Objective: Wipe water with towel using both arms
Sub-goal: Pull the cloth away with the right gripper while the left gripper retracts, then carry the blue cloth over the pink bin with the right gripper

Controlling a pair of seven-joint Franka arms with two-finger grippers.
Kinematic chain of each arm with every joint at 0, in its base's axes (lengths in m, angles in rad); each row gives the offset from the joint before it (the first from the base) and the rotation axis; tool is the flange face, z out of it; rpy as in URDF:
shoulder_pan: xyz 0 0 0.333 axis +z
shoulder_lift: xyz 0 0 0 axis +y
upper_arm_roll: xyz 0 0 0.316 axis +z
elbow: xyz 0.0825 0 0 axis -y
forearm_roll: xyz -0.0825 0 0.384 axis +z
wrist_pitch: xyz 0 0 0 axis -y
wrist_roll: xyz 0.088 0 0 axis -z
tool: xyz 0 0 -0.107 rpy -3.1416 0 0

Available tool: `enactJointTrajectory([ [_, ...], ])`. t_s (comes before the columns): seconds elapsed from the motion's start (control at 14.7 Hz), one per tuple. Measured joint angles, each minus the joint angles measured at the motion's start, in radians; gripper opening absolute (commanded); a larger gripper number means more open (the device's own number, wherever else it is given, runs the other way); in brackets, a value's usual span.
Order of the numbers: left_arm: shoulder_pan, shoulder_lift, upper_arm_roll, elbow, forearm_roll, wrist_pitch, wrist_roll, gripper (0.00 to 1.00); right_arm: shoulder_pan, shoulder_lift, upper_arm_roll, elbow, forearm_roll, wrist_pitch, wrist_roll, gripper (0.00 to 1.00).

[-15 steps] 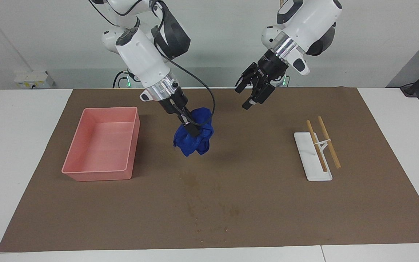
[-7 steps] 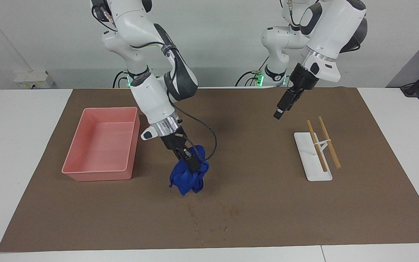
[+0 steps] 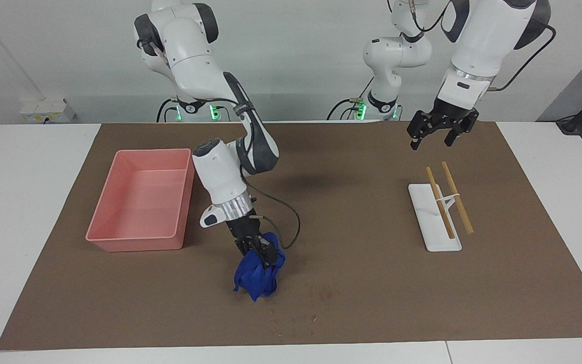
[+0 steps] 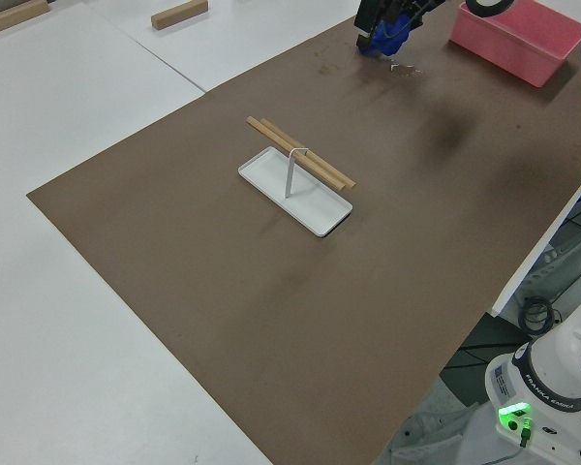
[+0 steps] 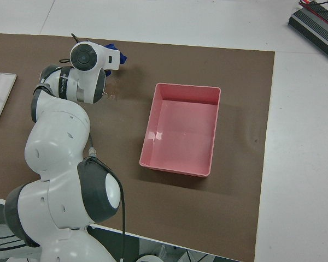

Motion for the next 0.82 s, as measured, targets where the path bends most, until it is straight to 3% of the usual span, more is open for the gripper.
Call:
enactJointTrajectory([
  [0.41,0.008,0.032,0.025,0.077,0.031,-0.121,0.133,1.00,0.034,0.015,0.001,-0.080,0.000,0.001,-0.030,0.00],
  [0.82,-0.017,0.034,0.084,0.081,0.031,-0.178,0.207,1.00,0.036,-0.039,0.001,-0.168,0.001,0.006,-0.030,0.00],
])
